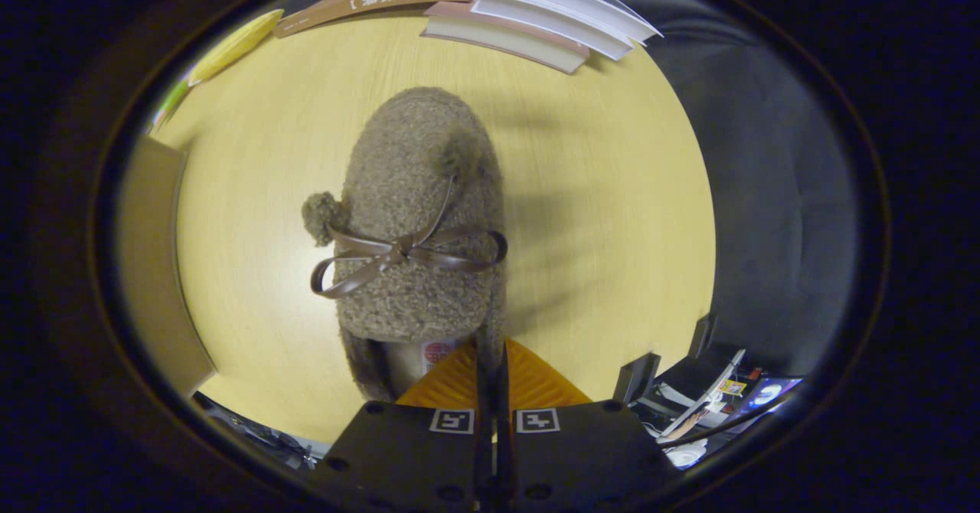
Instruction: Open the storage box then place both shoes into the box .Put the left shoe in first, then the right shoe, with the right side of both shoes facing outward in a uniform manner.
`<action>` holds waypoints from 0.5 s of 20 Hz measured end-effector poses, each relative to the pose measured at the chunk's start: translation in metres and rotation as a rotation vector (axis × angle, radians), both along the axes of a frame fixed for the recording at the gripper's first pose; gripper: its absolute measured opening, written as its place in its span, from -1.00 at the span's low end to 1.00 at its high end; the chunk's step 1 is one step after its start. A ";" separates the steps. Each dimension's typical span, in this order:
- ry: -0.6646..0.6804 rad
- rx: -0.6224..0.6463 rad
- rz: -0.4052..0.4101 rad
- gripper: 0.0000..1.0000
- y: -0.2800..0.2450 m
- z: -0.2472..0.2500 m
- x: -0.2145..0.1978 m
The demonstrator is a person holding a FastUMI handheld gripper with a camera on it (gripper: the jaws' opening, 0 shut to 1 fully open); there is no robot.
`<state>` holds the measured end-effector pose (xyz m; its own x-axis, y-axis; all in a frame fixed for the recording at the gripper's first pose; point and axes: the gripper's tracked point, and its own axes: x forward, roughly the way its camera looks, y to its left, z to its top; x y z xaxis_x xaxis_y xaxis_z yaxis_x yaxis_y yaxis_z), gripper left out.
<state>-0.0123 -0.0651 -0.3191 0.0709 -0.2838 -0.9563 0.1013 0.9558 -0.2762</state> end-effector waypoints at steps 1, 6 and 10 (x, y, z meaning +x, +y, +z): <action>0.000 0.001 0.004 -0.88 0.002 0.003 -0.004; -0.016 -0.034 -0.020 -0.92 0.004 0.015 -0.012; 0.029 -0.135 -0.027 -0.93 -0.001 0.045 -0.032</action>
<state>-0.0445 -0.0663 -0.2743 0.0340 -0.4110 -0.9110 0.1164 0.9069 -0.4049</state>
